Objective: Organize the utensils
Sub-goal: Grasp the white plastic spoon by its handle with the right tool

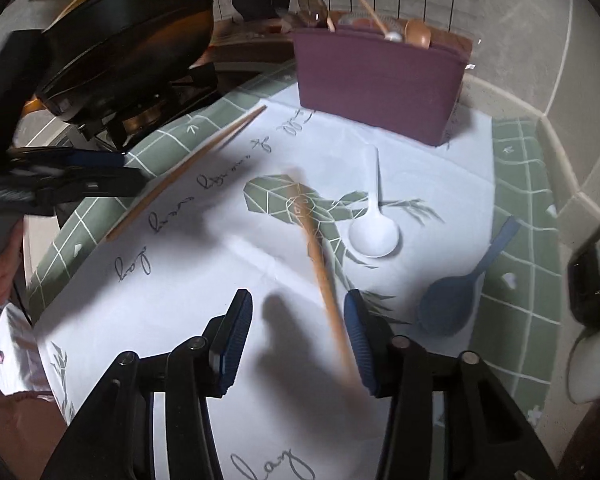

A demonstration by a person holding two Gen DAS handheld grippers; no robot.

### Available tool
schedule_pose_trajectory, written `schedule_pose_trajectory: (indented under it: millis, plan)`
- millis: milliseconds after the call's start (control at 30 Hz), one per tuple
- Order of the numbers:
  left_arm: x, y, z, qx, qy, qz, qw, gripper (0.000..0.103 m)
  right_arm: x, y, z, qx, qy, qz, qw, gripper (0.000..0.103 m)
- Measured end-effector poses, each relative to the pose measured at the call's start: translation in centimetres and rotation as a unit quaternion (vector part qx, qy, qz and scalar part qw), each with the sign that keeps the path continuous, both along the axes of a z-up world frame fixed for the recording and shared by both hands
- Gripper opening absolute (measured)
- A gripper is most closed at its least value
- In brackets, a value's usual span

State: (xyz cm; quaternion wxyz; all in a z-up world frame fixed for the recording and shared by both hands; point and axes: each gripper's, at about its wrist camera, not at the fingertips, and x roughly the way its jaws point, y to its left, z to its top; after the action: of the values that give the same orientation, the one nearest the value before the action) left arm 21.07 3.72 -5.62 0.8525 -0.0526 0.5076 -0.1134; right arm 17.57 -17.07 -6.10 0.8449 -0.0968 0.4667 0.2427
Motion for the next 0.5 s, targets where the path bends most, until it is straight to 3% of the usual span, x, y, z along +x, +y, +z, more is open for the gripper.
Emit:
schedule_pose_trajectory:
  millis: [133, 300, 500]
  plan:
    - [1.4, -0.1, -1.0, -0.003, 0.013, 0.012, 0.9998, 0.075, 1.1, -1.7, 1.4, -0.024, -0.039, -0.051, 0.998, 0.042]
    - [2.0, -0.1, -1.5, 0.000, 0.015, 0.000, 0.9999, 0.075, 4.7, -3.1, 1.6, 0.022, -0.008, -0.098, 0.995, 0.034]
    - [2.6, 1.5, -1.3, -0.026, 0.017, 0.008, 0.9995, 0.075, 10.5, 0.7, 0.2, -0.013, 0.003, -0.092, 0.996, 0.018]
